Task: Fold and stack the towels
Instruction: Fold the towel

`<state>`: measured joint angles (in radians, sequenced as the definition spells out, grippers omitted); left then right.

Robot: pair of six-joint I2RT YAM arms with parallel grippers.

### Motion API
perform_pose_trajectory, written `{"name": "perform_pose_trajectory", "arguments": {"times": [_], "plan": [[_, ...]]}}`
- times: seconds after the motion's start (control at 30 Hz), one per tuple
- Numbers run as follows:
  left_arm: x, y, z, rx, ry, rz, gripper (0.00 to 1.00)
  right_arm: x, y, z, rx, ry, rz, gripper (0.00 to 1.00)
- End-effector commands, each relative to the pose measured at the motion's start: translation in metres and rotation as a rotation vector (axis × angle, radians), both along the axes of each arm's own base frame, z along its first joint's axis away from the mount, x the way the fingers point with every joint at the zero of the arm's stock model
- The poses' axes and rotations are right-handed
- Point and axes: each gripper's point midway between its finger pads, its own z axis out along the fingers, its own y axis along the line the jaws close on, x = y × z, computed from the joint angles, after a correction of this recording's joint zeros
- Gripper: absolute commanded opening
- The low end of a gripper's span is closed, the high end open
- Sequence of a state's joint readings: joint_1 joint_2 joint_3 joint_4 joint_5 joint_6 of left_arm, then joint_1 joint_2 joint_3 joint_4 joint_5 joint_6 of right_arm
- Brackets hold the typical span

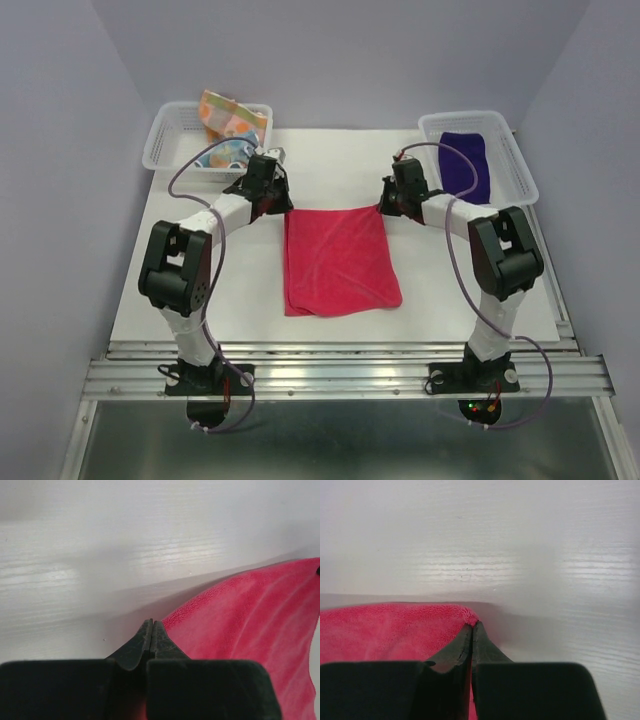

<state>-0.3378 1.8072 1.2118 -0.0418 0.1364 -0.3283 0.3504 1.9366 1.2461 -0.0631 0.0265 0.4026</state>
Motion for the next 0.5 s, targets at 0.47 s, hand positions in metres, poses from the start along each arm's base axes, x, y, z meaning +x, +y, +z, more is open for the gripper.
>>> {"name": "perform_pose_trajectory", "arguments": {"times": [0.47], "plan": [[-0.090, -0.004, 0.049, -0.246, -0.123, -0.094, 0.00, -0.089, 0.004, 0.058, 0.220, -0.113, 0.094, 0.01]]}}
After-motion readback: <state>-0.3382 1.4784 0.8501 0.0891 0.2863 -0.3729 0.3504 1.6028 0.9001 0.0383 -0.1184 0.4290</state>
